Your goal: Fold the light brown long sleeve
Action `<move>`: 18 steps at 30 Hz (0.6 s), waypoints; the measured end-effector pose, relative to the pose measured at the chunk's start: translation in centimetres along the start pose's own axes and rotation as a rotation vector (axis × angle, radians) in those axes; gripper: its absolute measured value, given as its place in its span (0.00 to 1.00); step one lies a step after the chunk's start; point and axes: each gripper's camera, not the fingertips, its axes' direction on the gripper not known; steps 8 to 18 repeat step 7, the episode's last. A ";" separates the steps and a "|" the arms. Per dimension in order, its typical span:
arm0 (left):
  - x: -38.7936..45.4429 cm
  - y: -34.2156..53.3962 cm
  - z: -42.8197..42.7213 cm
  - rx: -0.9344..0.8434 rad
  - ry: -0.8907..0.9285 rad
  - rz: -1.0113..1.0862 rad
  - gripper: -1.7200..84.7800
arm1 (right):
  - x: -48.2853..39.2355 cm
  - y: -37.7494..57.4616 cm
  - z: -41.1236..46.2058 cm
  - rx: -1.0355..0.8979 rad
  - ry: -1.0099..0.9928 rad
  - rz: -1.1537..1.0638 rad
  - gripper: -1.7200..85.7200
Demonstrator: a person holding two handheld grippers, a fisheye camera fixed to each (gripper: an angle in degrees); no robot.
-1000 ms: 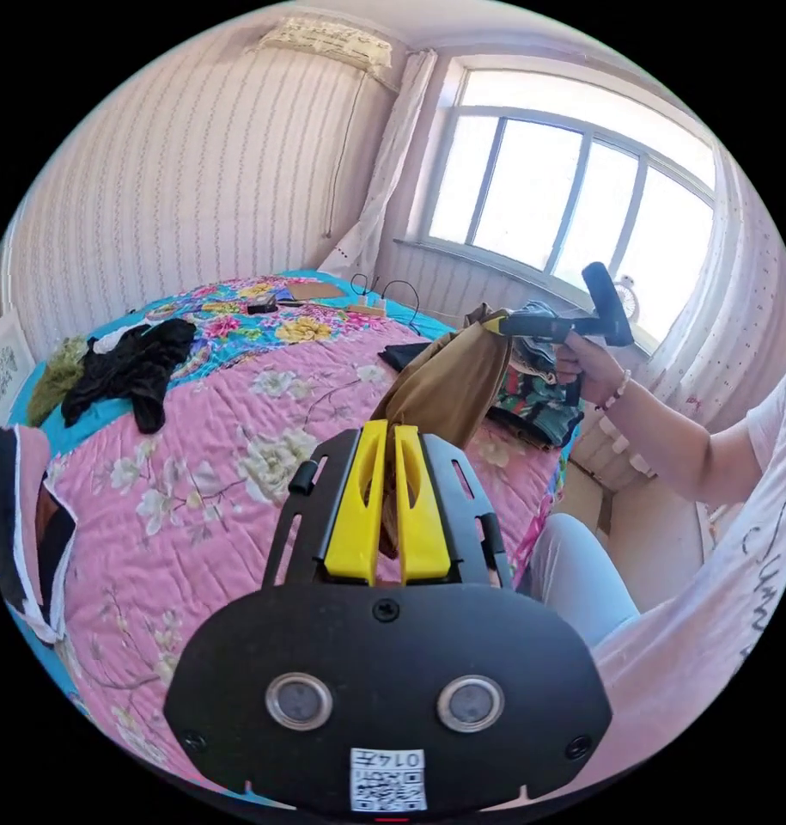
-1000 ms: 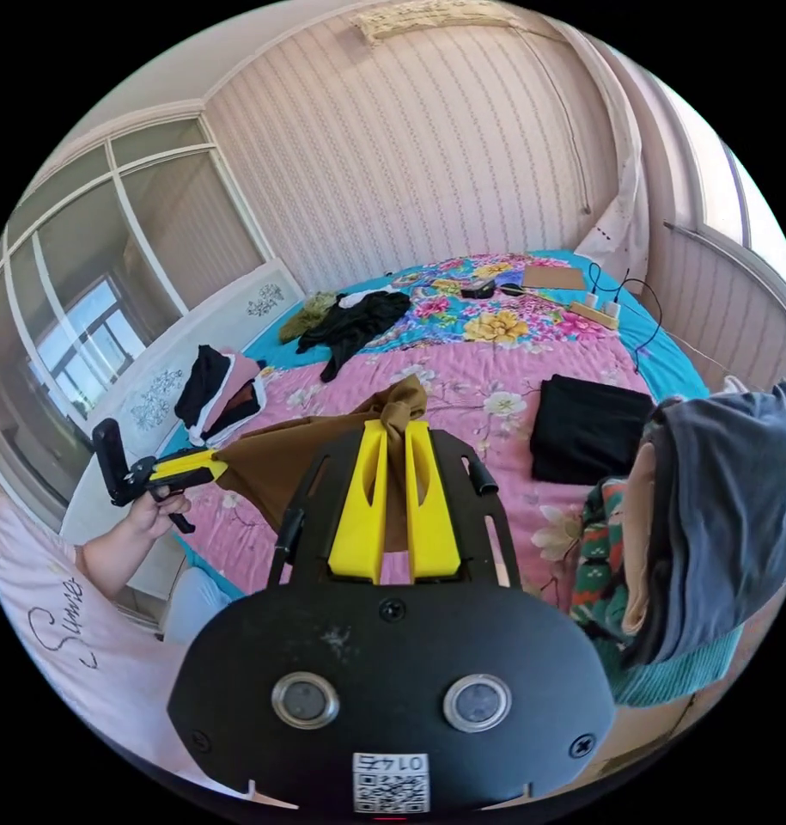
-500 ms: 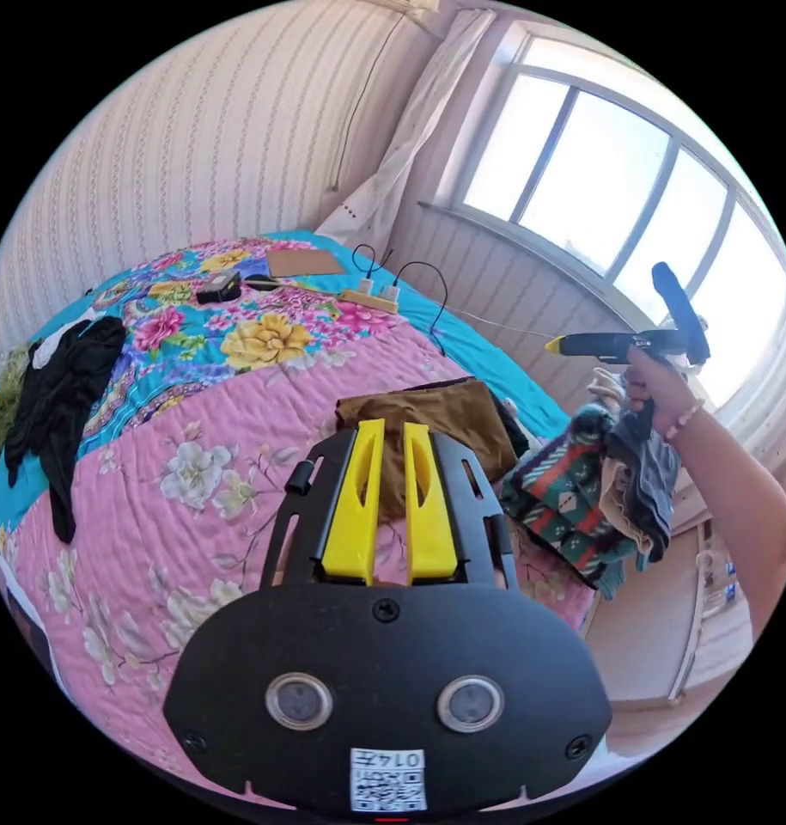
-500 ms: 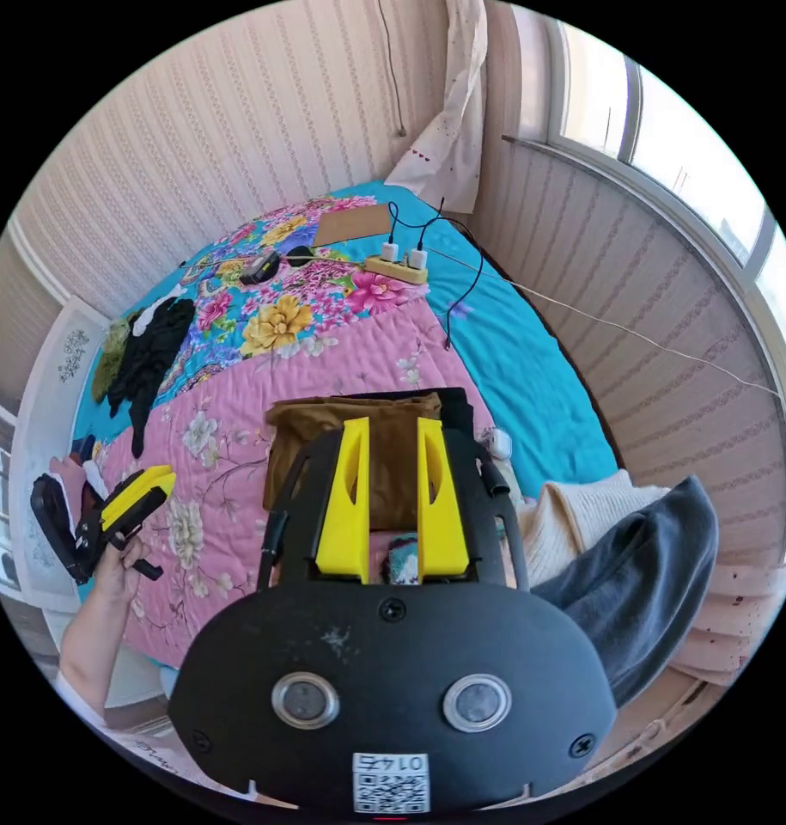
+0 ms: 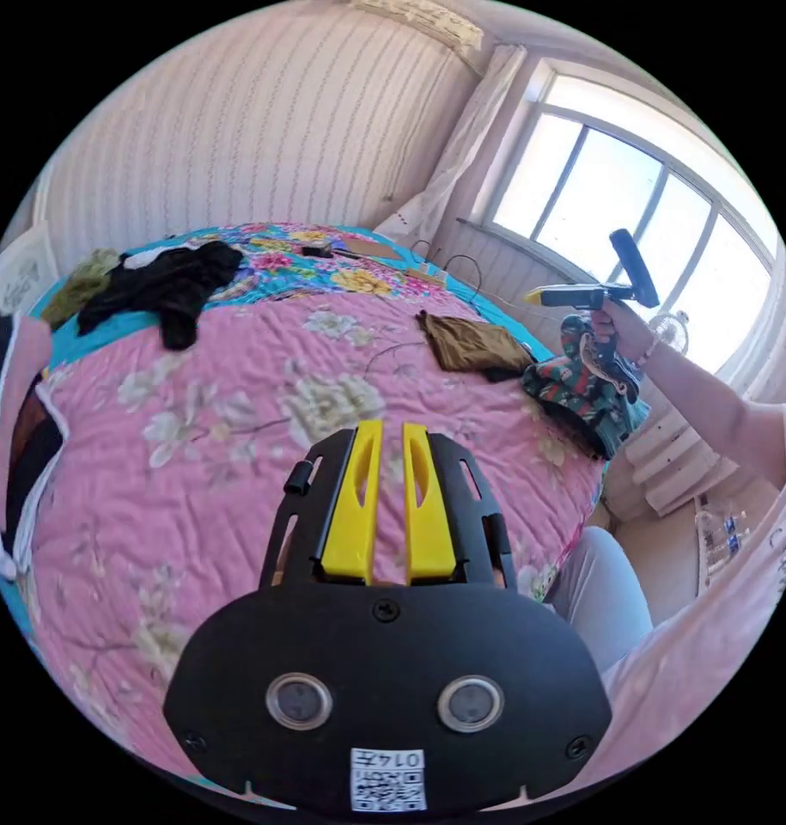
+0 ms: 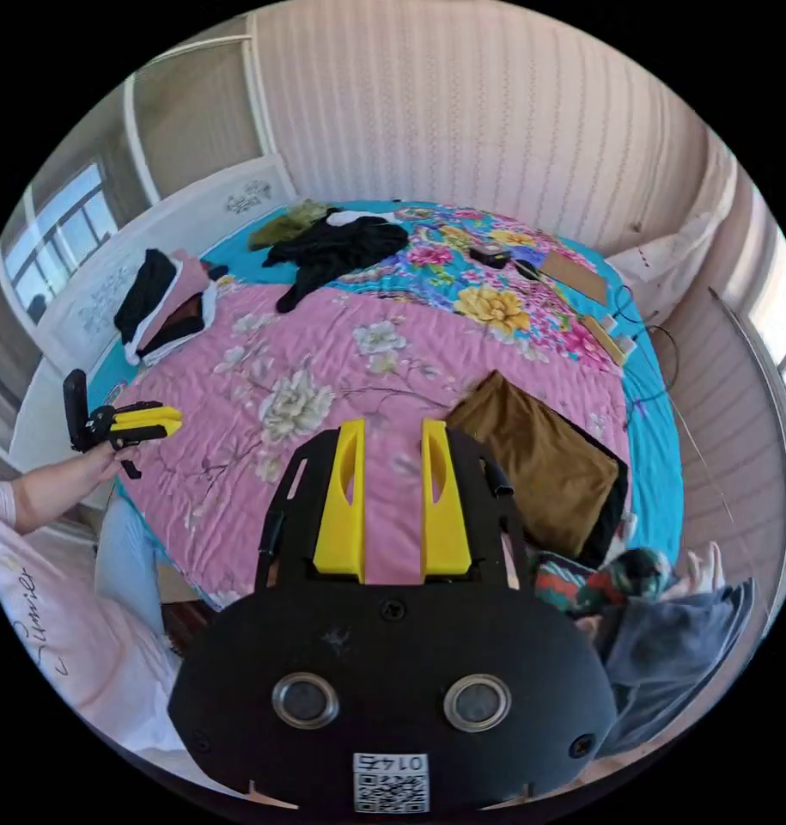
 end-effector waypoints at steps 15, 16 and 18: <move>-11.6 9.0 -13.3 0.171 -0.279 -0.335 0.08 | -15.6 -9.0 7.9 -0.076 -0.227 -0.319 0.16; -11.6 9.0 -13.3 0.171 -0.279 -0.335 0.08 | -15.6 -9.0 7.9 -0.076 -0.227 -0.319 0.16; -11.6 9.0 -13.3 0.171 -0.279 -0.335 0.08 | -15.6 -9.0 7.9 -0.076 -0.227 -0.319 0.16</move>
